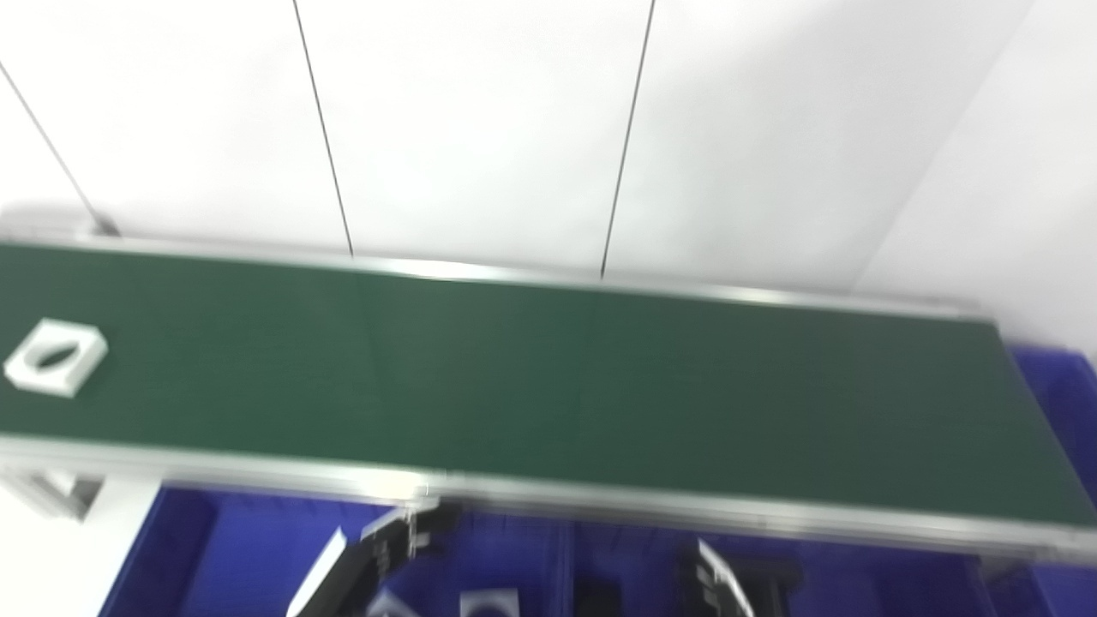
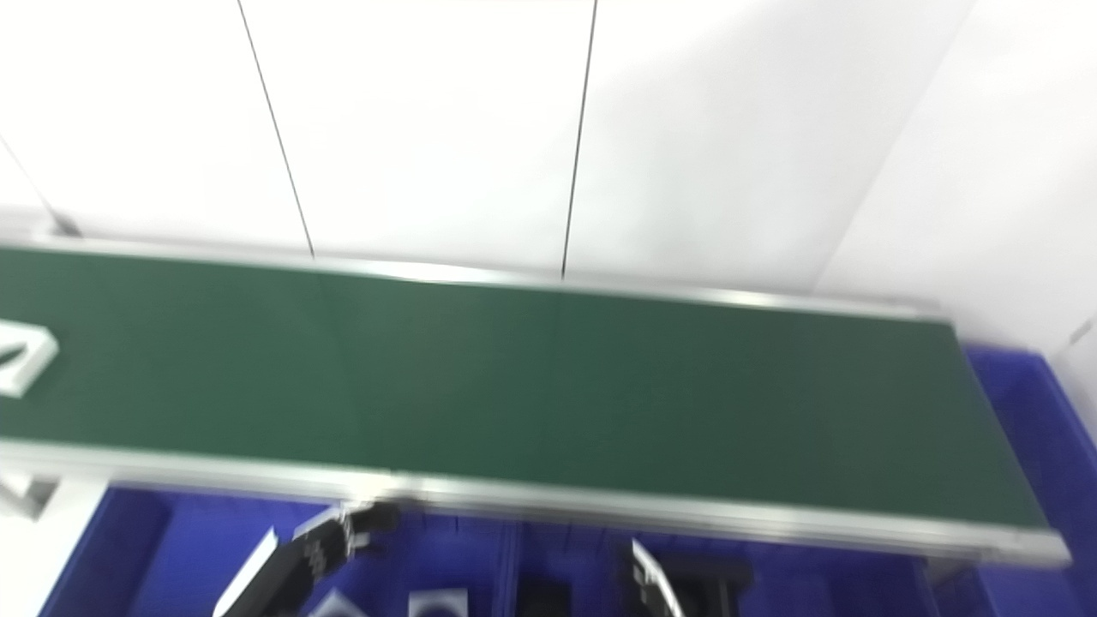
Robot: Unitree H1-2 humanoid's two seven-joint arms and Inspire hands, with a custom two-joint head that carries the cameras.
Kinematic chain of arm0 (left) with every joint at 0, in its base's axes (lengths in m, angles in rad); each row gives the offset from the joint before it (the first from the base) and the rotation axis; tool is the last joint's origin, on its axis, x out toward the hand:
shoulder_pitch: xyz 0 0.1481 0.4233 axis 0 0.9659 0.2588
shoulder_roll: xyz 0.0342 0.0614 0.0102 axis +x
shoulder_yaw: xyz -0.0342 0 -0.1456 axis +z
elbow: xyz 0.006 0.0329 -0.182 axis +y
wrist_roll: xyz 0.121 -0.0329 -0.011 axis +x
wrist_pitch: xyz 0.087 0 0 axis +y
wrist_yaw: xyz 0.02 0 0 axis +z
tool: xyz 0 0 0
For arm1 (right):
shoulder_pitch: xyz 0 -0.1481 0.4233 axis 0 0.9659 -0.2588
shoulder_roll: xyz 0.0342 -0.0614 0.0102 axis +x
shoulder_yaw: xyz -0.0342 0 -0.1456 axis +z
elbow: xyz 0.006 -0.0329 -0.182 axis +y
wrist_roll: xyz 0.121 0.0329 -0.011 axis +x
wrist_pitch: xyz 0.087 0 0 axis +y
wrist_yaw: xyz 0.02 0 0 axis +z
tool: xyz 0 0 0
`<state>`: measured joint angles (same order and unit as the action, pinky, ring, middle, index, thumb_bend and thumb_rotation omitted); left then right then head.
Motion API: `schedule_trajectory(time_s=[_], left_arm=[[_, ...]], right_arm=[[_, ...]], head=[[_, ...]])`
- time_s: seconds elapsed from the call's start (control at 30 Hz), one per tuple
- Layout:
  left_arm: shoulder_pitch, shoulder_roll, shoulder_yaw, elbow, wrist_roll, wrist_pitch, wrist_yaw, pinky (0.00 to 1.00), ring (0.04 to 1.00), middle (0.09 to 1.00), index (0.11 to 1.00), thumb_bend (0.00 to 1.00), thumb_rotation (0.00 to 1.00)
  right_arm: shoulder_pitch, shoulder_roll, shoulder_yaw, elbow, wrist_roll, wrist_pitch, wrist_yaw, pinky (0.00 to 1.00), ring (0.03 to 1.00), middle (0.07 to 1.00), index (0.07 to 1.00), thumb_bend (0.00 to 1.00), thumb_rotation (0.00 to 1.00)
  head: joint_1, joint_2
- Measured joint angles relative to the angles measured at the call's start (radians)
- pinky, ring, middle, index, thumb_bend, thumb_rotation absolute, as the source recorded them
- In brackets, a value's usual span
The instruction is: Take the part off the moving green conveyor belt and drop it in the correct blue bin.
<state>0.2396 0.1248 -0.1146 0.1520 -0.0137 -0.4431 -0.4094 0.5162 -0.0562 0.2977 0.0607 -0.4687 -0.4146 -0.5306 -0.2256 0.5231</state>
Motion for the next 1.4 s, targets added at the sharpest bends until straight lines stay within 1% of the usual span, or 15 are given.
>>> schedule_trajectory(time_s=[0.03,0.1,0.17,0.23,0.27,0.33,0.43,0.53,0.63,0.7,0.77,0.93,1.07,1.2,1.4], left_arm=[[0.002,-0.004,0.003,-0.016,0.0,0.0,0.001,0.66,0.76,0.786,0.746,0.96,0.33],[0.004,-0.015,0.009,-0.041,0.0,0.0,0.003,0.66,0.748,0.776,0.734,0.96,0.32],[0.008,-0.027,0.013,-0.053,0.0,0.0,0.003,0.65,0.735,0.765,0.723,0.97,0.33],[0.019,-0.037,0.014,-0.078,0.0,0.0,0.008,0.63,0.718,0.75,0.708,0.98,0.34],[0.025,-0.043,0.014,-0.091,0.001,0.0,0.011,0.63,0.714,0.747,0.704,0.98,0.34],[0.034,-0.05,0.013,-0.123,0.003,0.0,0.024,0.62,0.712,0.742,0.697,0.99,0.36],[0.034,-0.051,0.01,-0.16,0.006,0.0,0.047,0.61,0.705,0.738,0.694,0.99,0.36],[0.031,-0.046,0.007,-0.186,0.006,0.0,0.061,0.6,0.689,0.73,0.692,0.99,0.34],[0.027,-0.037,0.001,-0.204,0.006,0.0,0.064,0.6,0.689,0.729,0.695,0.99,0.32],[0.017,-0.027,0.001,-0.216,0.006,0.0,0.064,0.6,0.688,0.729,0.695,1.0,0.33],[0.004,-0.014,0.004,-0.221,0.005,0.0,0.064,0.6,0.691,0.737,0.7,1.0,0.34],[-0.03,0.052,0.005,-0.244,-0.002,-0.001,0.037,0.61,0.704,0.76,0.714,1.0,0.33],[-0.061,0.078,0.004,-0.244,-0.043,-0.001,0.005,0.62,0.726,0.777,0.728,1.0,0.3],[-0.1,0.105,0.006,-0.249,-0.051,-0.001,-0.005,0.63,0.739,0.79,0.741,1.0,0.29],[-0.167,0.156,0.035,-0.274,-0.034,0.0,0.001,0.71,0.792,0.829,0.778,0.99,0.31]], right_arm=[[-0.001,-0.007,0.004,0.003,0.01,0.0,-0.005,0.68,0.781,0.844,0.841,0.66,0.34],[-0.004,-0.028,0.02,0.004,0.027,0.0,-0.029,0.69,0.792,0.851,0.848,0.64,0.33],[-0.009,-0.047,0.032,0.008,0.047,0.0,-0.04,0.71,0.805,0.861,0.861,0.6,0.31],[-0.009,-0.061,0.036,0.009,0.057,0.0,-0.048,0.73,0.816,0.869,0.875,0.57,0.29],[-0.008,-0.064,0.035,0.01,0.061,0.0,-0.049,0.73,0.816,0.869,0.877,0.56,0.29],[-0.006,-0.067,0.028,0.011,0.063,0.0,-0.05,0.74,0.822,0.873,0.882,0.53,0.26],[-0.008,-0.069,0.024,0.014,0.065,0.0,-0.052,0.74,0.819,0.875,0.887,0.49,0.25],[-0.008,-0.074,0.023,0.018,0.067,0.0,-0.055,0.76,0.837,0.892,0.904,0.44,0.15],[-0.014,-0.094,0.035,0.024,0.087,-0.001,-0.064,0.78,0.842,0.9,0.916,0.41,0.07],[-0.018,-0.11,0.041,0.034,0.094,-0.001,-0.07,0.78,0.843,0.899,0.915,0.4,0.07],[-0.022,-0.116,0.042,0.038,0.102,-0.001,-0.074,0.78,0.848,0.899,0.913,0.41,0.11],[-0.037,-0.106,0.043,0.044,0.129,-0.001,-0.073,0.79,0.855,0.9,0.916,0.39,0.07],[-0.053,-0.117,0.057,0.062,0.135,-0.002,-0.076,0.79,0.852,0.895,0.917,0.38,0.13],[-0.062,-0.136,0.07,0.072,0.148,-0.002,-0.076,0.77,0.844,0.897,0.916,0.34,0.08],[-0.064,-0.136,0.066,0.072,0.134,-0.002,-0.087,0.74,0.828,0.884,0.903,0.36,0.1]], head=[[0.0,0.0],[0.104,-0.015],[0.114,-0.017],[0.198,-0.029],[0.198,-0.029],[0.244,-0.038],[0.264,-0.045],[0.295,-0.051],[0.347,-0.061],[0.348,-0.061],[0.356,-0.066],[0.353,-0.069],[0.336,-0.063],[0.33,-0.061],[0.338,-0.061]])
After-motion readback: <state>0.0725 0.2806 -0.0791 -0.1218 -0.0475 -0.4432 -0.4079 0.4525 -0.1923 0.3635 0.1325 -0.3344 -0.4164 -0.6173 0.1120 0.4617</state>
